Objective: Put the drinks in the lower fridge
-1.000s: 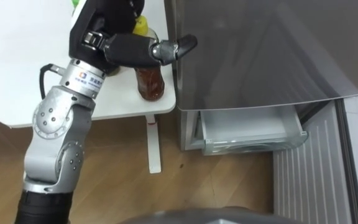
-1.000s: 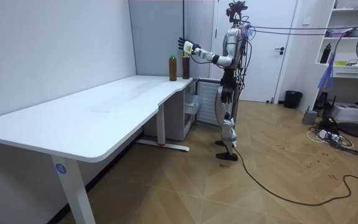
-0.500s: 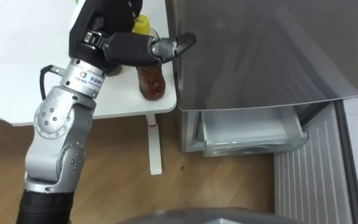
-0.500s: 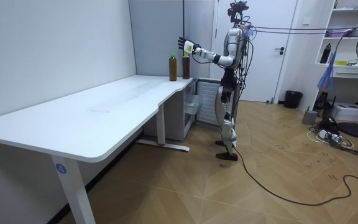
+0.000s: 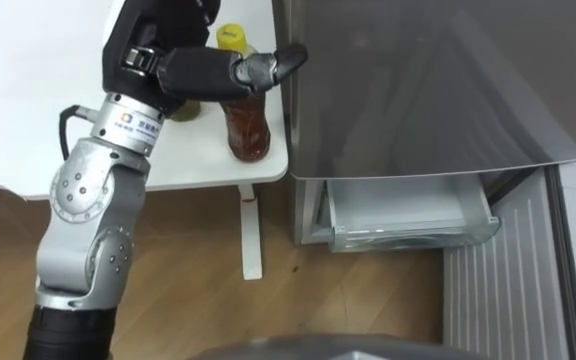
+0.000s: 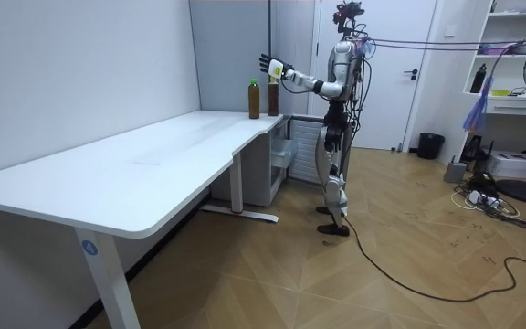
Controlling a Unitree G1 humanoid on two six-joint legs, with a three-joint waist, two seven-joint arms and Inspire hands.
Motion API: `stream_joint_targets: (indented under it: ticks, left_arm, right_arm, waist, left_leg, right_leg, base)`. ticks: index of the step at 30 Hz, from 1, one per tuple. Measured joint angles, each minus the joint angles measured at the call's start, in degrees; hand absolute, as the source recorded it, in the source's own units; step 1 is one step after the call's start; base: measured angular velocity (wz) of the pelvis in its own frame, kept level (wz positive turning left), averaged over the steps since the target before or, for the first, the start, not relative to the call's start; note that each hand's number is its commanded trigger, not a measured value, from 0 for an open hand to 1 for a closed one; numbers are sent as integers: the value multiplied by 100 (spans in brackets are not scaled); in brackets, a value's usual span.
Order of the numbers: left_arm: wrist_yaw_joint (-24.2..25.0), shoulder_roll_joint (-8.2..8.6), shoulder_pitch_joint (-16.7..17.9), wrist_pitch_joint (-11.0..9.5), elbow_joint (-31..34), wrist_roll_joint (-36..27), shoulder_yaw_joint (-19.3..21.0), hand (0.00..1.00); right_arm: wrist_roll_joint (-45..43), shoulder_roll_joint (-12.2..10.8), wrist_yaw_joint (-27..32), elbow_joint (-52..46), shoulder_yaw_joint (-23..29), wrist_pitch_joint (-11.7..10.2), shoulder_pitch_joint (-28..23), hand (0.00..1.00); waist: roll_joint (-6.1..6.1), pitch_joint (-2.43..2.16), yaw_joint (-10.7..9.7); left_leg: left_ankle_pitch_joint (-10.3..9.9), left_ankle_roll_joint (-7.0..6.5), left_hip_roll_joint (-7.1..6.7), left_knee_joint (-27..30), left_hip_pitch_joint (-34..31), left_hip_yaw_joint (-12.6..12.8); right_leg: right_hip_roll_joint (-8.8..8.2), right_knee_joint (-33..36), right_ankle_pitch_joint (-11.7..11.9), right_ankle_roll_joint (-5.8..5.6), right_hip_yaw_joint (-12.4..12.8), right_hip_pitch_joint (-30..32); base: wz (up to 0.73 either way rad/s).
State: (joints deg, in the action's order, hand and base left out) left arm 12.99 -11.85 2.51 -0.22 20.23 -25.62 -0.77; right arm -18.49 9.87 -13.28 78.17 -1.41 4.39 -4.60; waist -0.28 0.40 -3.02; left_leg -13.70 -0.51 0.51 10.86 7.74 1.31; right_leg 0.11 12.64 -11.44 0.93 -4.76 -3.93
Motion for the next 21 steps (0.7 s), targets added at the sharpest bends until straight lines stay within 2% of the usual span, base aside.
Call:
stream_joint_targets:
  ticks: [14, 21]
  left_arm:
    - [134, 1, 84, 1, -31, -4, -2, 0]
    - [173, 0, 277, 24, -504, 42, -63, 0]
  right_arm:
    - [-4, -11, -23, -12, -17, 60, 33, 0]
    - [8, -9, -61, -26, -142, 59, 76, 0]
  waist:
    - [-6, 7, 18]
    - [-5, 6, 12]
  left_leg:
    - [0, 0, -2, 1, -22, -3]
    - [0, 0, 0, -12, -16, 6]
  right_leg:
    - [2, 0, -1, -2, 5, 28]
    - [4, -1, 0, -1, 7, -14]
  base:
    - [0]
    - [0]
